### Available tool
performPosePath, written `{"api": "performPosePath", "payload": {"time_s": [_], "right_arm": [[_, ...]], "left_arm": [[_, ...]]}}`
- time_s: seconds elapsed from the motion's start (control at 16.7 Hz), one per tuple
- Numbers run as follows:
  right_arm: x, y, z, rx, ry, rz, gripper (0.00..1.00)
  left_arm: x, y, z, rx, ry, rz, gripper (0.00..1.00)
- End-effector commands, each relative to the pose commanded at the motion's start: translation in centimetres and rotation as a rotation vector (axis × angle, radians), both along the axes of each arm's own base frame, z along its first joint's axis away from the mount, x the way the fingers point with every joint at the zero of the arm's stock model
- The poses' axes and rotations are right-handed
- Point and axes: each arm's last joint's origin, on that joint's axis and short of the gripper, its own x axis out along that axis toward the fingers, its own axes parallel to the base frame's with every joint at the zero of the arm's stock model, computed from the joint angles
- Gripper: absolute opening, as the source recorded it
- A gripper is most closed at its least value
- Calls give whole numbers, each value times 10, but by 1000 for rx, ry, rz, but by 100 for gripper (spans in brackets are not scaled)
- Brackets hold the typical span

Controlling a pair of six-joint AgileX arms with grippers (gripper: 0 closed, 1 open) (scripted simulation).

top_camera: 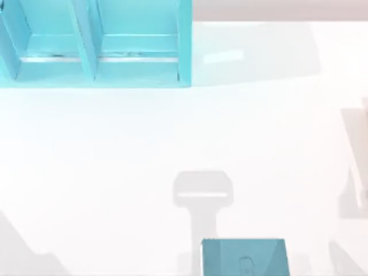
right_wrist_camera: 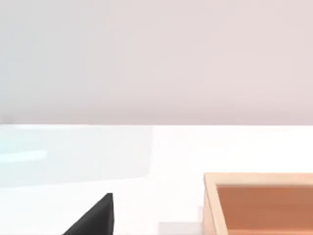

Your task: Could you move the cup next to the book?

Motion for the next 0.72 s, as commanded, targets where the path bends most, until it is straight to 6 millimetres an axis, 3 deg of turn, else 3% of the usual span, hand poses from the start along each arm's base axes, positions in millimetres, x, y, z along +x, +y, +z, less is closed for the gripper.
{"api": "performPosePath", "payload": {"time_s": [0.36, 0.72], "right_arm": [[0, 0, 0, 0, 0, 0, 100], [0, 0, 0, 0, 0, 0, 100]], "left_arm": [[7, 52, -32, -199, 367, -235, 100], [6, 77, -58, -351, 474, -383, 100]]}}
